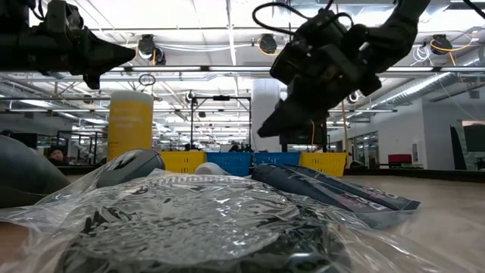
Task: Pick & Place Travel size toiletries
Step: Put the shave cream into the left blue bin
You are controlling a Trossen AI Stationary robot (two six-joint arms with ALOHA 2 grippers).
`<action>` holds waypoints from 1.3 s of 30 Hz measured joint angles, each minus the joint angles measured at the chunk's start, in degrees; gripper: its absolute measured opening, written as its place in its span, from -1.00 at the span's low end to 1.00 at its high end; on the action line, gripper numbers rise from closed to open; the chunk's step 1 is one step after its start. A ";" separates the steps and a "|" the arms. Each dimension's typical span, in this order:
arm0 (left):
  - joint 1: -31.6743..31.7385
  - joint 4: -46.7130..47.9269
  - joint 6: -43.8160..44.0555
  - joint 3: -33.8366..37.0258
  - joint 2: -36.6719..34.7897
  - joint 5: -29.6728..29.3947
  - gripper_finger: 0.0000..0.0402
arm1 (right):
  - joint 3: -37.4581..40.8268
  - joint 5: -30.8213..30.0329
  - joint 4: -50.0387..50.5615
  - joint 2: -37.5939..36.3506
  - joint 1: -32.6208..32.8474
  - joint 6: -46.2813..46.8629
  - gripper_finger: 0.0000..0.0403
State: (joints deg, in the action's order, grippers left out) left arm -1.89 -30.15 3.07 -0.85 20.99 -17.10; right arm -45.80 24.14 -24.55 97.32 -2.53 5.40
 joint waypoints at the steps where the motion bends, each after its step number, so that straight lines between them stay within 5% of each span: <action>1: 0.00 0.00 0.00 0.01 0.00 0.00 -0.89 | 0.00 0.02 0.40 0.00 1.08 -0.08 -0.50; 13: -0.02 0.00 0.31 0.00 0.00 0.00 -0.89 | 0.00 -0.86 1.78 0.00 12.07 6.05 -0.50; 30: -0.01 -0.04 0.42 0.00 0.00 0.00 -0.89 | -2.88 -20.91 9.79 -0.06 24.81 14.85 -0.30; 39: -0.01 -0.07 0.54 0.00 0.00 0.00 -0.89 | -3.39 -24.43 11.43 -0.04 25.54 19.24 -0.27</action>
State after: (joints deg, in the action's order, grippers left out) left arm -1.90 -30.22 3.61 -0.86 20.99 -17.10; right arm -49.19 -0.29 -13.12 97.27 23.01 24.64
